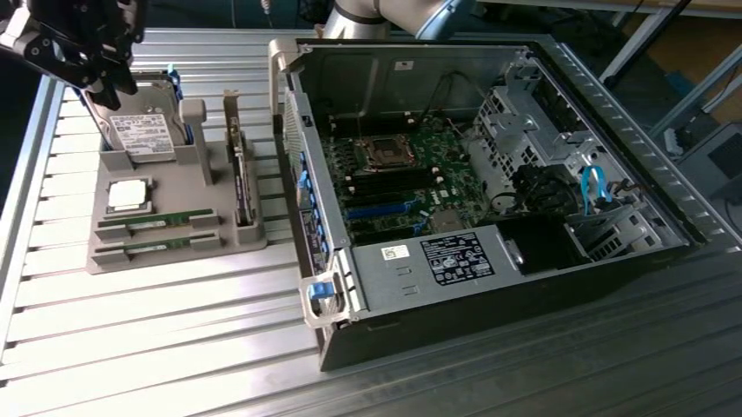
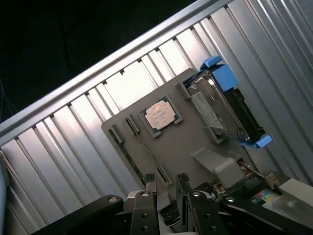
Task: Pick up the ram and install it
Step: 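Pick up the ram and move it above insertion slot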
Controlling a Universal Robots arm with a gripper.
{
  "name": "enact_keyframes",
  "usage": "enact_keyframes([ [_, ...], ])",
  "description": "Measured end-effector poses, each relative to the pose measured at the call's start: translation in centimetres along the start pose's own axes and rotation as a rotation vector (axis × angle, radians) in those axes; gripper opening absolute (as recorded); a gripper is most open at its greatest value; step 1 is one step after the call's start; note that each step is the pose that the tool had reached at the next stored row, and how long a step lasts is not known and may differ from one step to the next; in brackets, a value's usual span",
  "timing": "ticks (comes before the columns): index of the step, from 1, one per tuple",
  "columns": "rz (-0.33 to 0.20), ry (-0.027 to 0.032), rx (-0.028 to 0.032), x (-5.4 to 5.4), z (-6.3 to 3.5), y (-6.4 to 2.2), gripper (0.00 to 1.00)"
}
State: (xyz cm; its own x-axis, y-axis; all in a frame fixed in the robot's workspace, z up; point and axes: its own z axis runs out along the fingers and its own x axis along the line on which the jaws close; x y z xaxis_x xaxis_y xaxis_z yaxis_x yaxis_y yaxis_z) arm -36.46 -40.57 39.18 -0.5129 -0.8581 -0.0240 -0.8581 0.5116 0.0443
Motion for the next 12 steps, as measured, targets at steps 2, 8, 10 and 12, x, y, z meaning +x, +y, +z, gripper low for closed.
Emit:
enact_keyframes([
  [2, -0.046, 0.0021, -0.0011, 0.00, 0.00, 0.00, 0.30],
  [8, -0.156, 0.0069, -0.0037, 0.00, 0.01, 0.00, 0.30],
  [10, -0.191, 0.0085, -0.0046, 0.00, 0.02, -0.01, 0.30],
  [12, -0.264, 0.0117, -0.0063, 0.00, 0.03, -0.01, 0.30],
])
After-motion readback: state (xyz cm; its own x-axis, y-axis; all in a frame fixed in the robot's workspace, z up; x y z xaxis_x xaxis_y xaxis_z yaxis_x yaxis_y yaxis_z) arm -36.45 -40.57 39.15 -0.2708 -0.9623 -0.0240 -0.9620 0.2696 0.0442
